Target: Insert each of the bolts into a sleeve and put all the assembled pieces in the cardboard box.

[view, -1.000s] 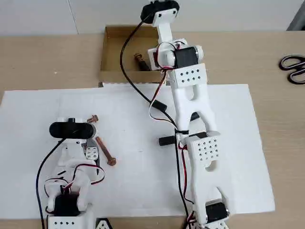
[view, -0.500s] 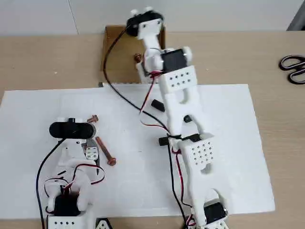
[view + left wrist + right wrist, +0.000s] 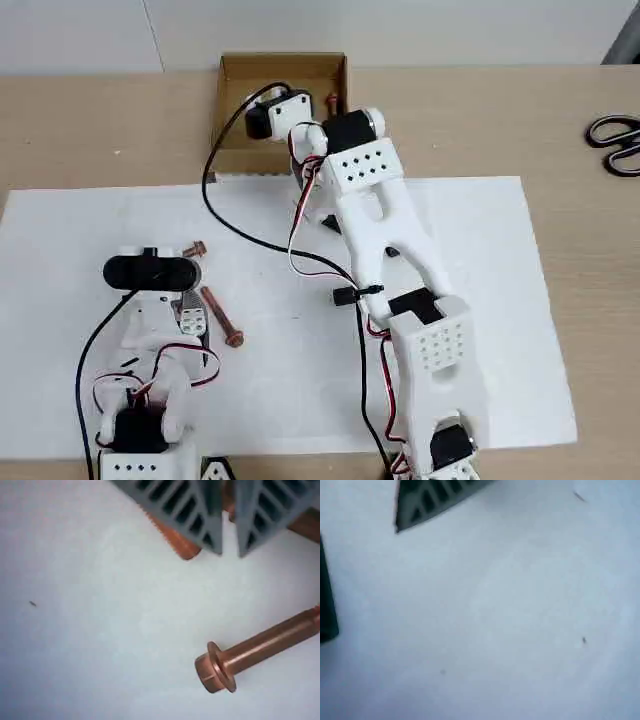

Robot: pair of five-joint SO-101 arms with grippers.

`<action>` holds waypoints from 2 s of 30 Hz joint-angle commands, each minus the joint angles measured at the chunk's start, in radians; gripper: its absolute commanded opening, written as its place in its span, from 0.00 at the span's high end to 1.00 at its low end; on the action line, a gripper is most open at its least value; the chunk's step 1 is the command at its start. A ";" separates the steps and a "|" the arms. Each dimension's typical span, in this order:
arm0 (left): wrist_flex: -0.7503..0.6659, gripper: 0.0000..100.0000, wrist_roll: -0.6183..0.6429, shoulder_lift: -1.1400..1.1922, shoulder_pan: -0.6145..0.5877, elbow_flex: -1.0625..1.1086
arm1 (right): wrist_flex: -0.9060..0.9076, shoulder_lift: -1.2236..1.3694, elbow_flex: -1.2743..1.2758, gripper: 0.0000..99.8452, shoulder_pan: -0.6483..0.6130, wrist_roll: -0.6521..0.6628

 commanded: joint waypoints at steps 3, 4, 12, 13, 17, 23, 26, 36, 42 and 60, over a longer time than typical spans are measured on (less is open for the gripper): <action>-0.020 0.99 -0.003 -0.009 -0.006 -0.004 | -0.007 0.002 -0.003 0.80 0.041 0.150; -0.020 0.99 -0.003 -0.009 -0.006 -0.004 | -0.007 0.015 -0.003 0.80 0.044 0.170; -0.020 0.99 -0.003 -0.009 -0.006 -0.005 | -0.062 0.085 -0.003 0.80 0.044 0.204; -0.020 0.99 -0.003 -0.009 -0.006 -0.005 | -0.071 0.091 -0.003 0.80 0.044 0.204; -0.020 0.99 -0.003 -0.009 -0.006 -0.005 | -0.093 0.120 -0.003 0.80 0.042 0.206; -0.020 0.99 -0.003 -0.009 -0.006 -0.005 | -0.111 0.179 -0.003 0.80 0.045 0.227; -0.020 0.99 -0.003 -0.009 -0.006 -0.005 | -0.128 0.206 -0.003 0.80 0.045 0.232; -0.020 0.99 -0.003 -0.009 -0.006 -0.005 | -0.133 0.291 -0.003 0.98 0.039 0.230; -0.020 0.99 -0.003 -0.009 -0.006 -0.005 | -0.099 0.278 -0.006 1.00 0.038 0.226; -0.020 0.99 -0.003 -0.009 -0.006 -0.005 | 0.004 -0.200 0.054 1.00 0.042 -0.011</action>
